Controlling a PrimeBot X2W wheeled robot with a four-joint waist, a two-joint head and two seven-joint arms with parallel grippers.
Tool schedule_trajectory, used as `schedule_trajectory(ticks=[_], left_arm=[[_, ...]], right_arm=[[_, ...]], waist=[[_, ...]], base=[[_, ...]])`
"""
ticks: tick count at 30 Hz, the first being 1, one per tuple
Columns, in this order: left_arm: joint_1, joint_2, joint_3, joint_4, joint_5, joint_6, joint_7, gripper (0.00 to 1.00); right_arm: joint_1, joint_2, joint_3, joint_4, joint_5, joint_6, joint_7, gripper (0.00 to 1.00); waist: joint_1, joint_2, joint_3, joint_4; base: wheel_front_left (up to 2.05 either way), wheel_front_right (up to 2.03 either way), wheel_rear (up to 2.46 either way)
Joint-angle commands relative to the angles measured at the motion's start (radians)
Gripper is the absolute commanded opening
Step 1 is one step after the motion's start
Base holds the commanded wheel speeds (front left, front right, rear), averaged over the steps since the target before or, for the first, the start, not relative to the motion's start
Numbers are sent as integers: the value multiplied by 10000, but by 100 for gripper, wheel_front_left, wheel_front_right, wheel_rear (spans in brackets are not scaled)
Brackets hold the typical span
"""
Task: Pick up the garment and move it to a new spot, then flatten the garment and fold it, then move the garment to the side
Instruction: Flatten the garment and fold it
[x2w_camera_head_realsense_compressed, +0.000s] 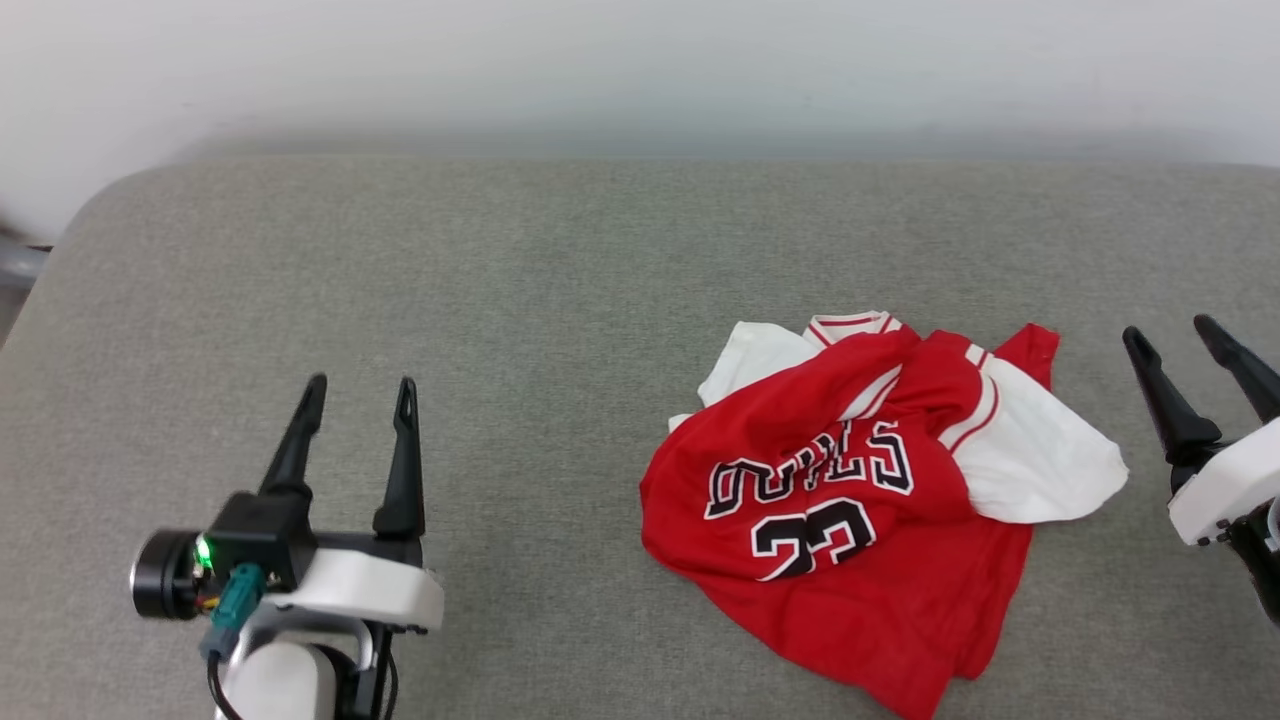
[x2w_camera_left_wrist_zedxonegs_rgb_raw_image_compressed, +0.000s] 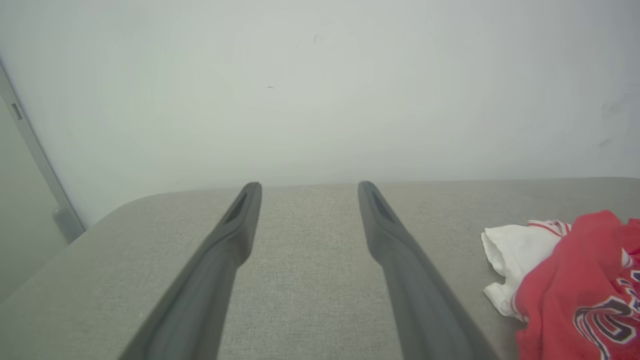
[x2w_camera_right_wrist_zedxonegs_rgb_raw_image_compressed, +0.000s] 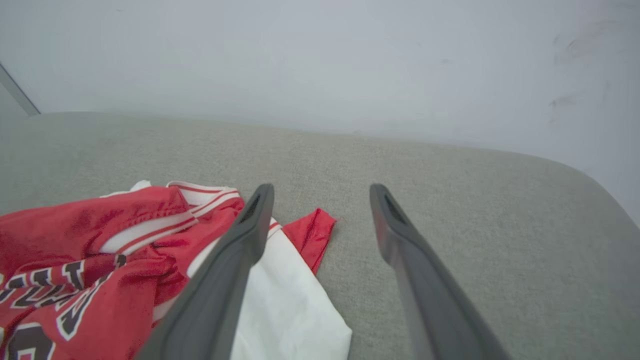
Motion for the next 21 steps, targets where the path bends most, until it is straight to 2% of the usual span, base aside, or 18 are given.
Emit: schedule_trajectory(ticks=[1, 5, 8, 9, 10, 12, 16, 21], left_arm=[[-346, 173, -30, 8, 73, -145, -26, 100], [-1161, 565, -285, 194, 113, -481, -26, 100], [-1892, 887, -550, 374, -30, -628, -26, 100], [-1892, 887, -550, 374, -30, -628, -26, 100], [-2390, 1099, -784, 592, -193, -676, -25, 100], [-2953, 1393, -1129, 867, -324, -721, -26, 100], [-3830, 1832, -1831, 1339, -803, -736, 179, 100], [-5341, 2775, -3294, 1764, -2052, -739, 1324, 100]], right_arm=[[825, 386, -969, -538, -755, -11, -10, 100], [2351, 1554, -3275, -2510, -2747, -9, -15, 100], [3456, 2499, -4281, -3891, -3913, -9, -14, 100], [3456, 2499, -4281, -3891, -3913, -9, -14, 100], [4016, 3050, -4734, -4651, -4480, -11, -15, 100], [4483, 3484, -4921, -5260, -4934, -9, 70, 100], [4987, 3961, -5106, -5967, -5435, -11, 270, 100], [5302, 4450, -5167, -6617, -5871, -9, 494, 100]], waist=[[0, 0, -56, -162], [0, 0, -49, -333], [0, 0, 3, -462], [0, 0, 3, -462], [0, 0, 75, -545], [0, 0, 170, -633], [0, 0, 314, -783], [0, 0, 623, -1097]], base=[[0, 0, 0], [0, 0, 0], [0, 0, 0], [0, 0, 0], [0, 0, 0], [0, 0, 0], [0, 0, 0], [0, 0, 0]])
